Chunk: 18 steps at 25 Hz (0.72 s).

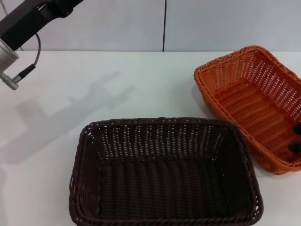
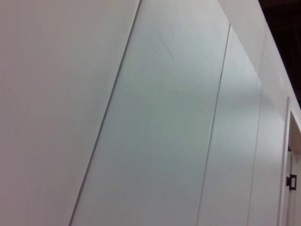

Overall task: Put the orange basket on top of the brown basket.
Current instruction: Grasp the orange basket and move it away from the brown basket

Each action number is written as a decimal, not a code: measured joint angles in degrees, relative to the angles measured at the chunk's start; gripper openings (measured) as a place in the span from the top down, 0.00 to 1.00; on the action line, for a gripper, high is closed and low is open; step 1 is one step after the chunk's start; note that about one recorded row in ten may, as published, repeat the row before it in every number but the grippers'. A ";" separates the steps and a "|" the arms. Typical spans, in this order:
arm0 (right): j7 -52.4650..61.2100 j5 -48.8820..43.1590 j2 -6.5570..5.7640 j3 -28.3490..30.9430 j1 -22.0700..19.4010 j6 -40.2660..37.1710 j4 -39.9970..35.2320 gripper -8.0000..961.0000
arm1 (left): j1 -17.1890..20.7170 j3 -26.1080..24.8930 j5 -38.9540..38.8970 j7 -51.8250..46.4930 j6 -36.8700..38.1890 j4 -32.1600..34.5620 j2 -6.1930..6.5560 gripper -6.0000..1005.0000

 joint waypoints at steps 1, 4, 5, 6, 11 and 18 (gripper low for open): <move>-0.07 -0.77 0.49 -0.65 0.04 0.28 -0.25 0.42 | 0.22 0.00 0.00 0.01 0.11 0.12 0.03 0.18; -0.08 -1.24 0.83 -2.24 -0.04 0.36 -0.34 0.42 | 0.66 0.00 0.02 0.02 0.64 0.16 0.06 0.18; -0.08 -1.24 0.83 -2.24 -0.04 0.36 -0.34 0.42 | 0.66 0.00 0.02 0.02 0.64 0.16 0.06 0.18; -0.09 -1.31 1.08 -3.26 -0.19 -0.02 -0.22 0.42 | 0.73 0.00 0.15 0.03 0.95 0.19 0.10 0.18; -0.27 -1.38 1.75 -5.95 -0.93 -3.58 -0.46 0.42 | 0.88 0.00 0.30 0.04 1.99 0.85 0.19 0.18; -1.73 -1.31 3.55 -7.76 -2.87 -10.99 -3.40 0.42 | 0.56 0.63 0.39 -0.30 3.13 0.96 0.23 0.18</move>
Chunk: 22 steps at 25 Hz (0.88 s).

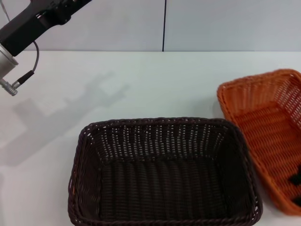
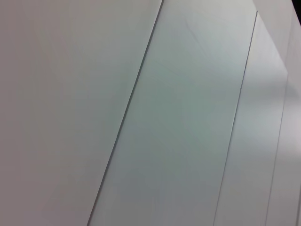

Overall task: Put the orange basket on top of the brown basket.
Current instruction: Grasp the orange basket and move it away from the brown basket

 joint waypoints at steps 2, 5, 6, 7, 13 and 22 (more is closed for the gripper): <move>-0.04 0.19 1.08 -0.76 -0.94 -3.34 -1.87 0.42 | -0.17 0.11 0.03 -0.05 0.36 0.00 0.02 0.18; 0.36 1.21 2.25 -3.46 -2.45 -8.55 -3.40 0.42 | -0.31 0.16 0.05 -0.11 1.35 0.00 0.03 0.18; 0.45 1.51 2.56 -4.37 -2.92 -9.78 -3.61 0.42 | -0.31 0.16 0.05 -0.11 1.35 0.00 0.03 0.18; 0.50 1.74 2.94 -5.18 -3.43 -10.84 -3.84 0.42 | -0.74 0.29 0.08 -1.02 2.37 -0.05 0.07 0.18; 0.68 1.97 4.97 -6.69 -4.28 -15.15 -5.35 0.42 | -1.48 1.26 0.40 -2.86 3.00 -1.14 0.38 0.18; -2.30 5.46 -0.21 10.44 2.05 -13.82 -11.77 0.42 | -1.24 1.37 0.33 -2.85 3.20 -1.33 0.38 0.18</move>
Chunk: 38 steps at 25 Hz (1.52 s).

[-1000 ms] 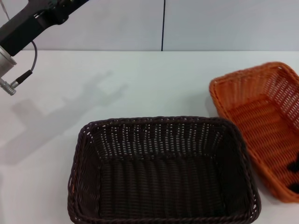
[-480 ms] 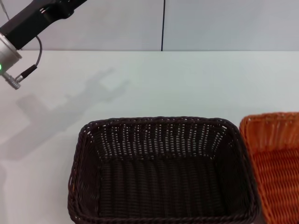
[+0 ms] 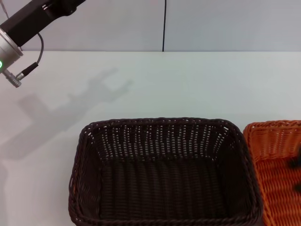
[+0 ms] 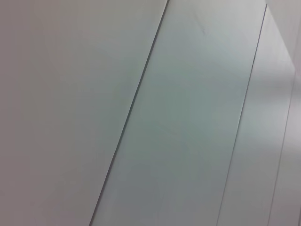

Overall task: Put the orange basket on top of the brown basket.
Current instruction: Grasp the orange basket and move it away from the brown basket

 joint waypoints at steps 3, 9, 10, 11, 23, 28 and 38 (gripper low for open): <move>-0.62 -1.62 -1.21 1.23 1.98 2.86 -1.74 0.42 | 0.06 -0.06 -0.03 0.13 0.05 0.11 -0.03 0.18; -3.12 -4.84 -1.10 0.66 2.91 10.77 -2.84 0.42 | -0.17 0.04 -0.05 0.25 0.22 0.41 0.02 0.18; -3.12 -4.84 -1.10 0.66 2.91 10.77 -2.84 0.42 | -0.17 0.04 -0.05 0.25 0.22 0.41 0.02 0.18; -4.80 -5.02 -0.63 0.58 2.68 14.30 -2.41 0.42 | -0.17 0.10 -0.07 0.26 0.29 0.49 0.03 0.18; -6.67 -6.92 0.31 -3.69 1.29 24.97 5.68 0.42 | 0.34 1.03 -0.37 -0.05 -0.18 1.08 -0.31 0.18; -7.69 -7.04 0.14 -5.14 1.58 29.91 13.63 0.43 | 0.55 1.37 -0.43 -0.11 -0.57 1.23 -0.34 0.18; -9.75 -6.59 -1.33 -2.05 -0.05 29.70 16.92 0.57 | 0.72 1.61 -0.43 -0.21 -0.43 1.33 -0.35 0.18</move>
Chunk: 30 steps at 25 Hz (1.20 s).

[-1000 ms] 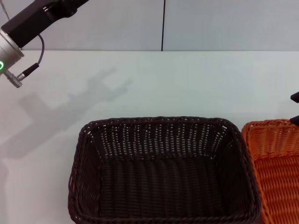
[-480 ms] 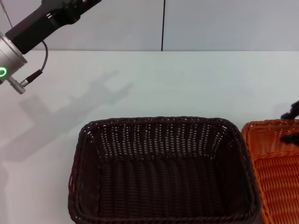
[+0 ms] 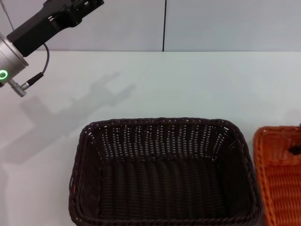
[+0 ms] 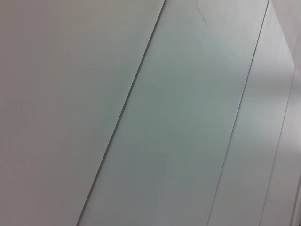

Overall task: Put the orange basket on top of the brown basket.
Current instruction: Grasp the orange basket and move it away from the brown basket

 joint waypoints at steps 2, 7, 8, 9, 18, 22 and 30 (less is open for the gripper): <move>0.33 -0.15 -1.05 2.28 -0.48 -2.78 -0.06 0.62 | 0.00 -0.04 0.00 0.00 0.04 0.00 0.00 0.18; 3.96 -0.42 -5.16 5.48 -2.28 -8.69 0.45 0.71 | -0.39 -0.49 0.00 0.01 0.19 0.27 0.08 0.18; 5.51 -0.43 -6.91 6.56 -3.94 -9.86 0.25 0.73 | -0.53 -0.52 0.00 0.07 0.27 0.46 0.12 0.18; 5.86 -0.42 -7.36 7.31 -4.63 -10.09 -0.04 0.74 | -0.60 -0.53 0.00 0.09 0.39 0.49 0.14 0.18; 6.45 -3.57 -10.62 20.13 -9.94 -9.69 0.48 0.80 | -1.02 -1.96 -0.18 0.38 1.45 0.72 0.18 0.18; 6.57 -3.79 -10.98 27.33 -11.43 -9.99 -0.77 0.82 | -1.31 -2.03 -0.18 0.40 1.86 0.74 0.27 0.18; 8.17 3.48 -10.91 42.14 -16.36 -9.79 -2.88 0.83 | -1.57 -2.04 -0.18 0.48 2.73 0.75 0.21 0.18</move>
